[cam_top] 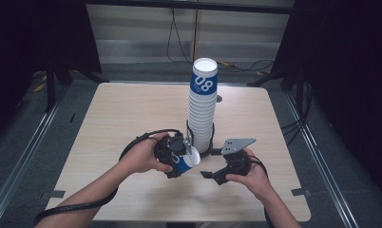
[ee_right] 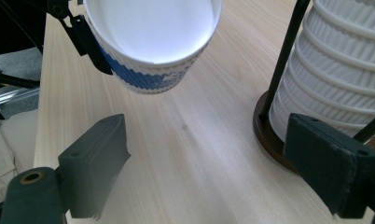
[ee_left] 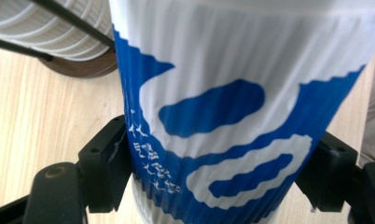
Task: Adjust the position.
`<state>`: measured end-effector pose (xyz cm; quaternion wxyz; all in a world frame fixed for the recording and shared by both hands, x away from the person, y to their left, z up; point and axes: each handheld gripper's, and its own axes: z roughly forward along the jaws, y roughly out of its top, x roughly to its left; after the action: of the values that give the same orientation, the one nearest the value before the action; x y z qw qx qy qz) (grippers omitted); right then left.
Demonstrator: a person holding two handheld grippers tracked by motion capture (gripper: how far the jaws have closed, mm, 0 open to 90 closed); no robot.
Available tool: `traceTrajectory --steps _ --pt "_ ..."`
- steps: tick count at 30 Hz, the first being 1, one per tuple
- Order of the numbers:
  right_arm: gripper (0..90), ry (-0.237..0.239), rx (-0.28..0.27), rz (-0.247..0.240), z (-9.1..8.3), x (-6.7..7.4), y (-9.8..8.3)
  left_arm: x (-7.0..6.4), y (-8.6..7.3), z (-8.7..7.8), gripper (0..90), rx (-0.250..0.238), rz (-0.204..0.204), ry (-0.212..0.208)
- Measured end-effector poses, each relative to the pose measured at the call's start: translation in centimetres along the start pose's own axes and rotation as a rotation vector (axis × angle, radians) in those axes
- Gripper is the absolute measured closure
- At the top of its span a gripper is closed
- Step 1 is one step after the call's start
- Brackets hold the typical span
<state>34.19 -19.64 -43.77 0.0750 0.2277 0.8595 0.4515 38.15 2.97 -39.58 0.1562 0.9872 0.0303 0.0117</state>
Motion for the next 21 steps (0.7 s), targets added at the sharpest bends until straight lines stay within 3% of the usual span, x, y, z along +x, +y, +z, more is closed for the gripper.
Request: traceTrajectory --steps 21 --pt "13.4 0.023 -0.011 -0.004 0.41 0.09 0.47 -0.02 0.79 0.53 22.5 0.04 0.016 -0.021"
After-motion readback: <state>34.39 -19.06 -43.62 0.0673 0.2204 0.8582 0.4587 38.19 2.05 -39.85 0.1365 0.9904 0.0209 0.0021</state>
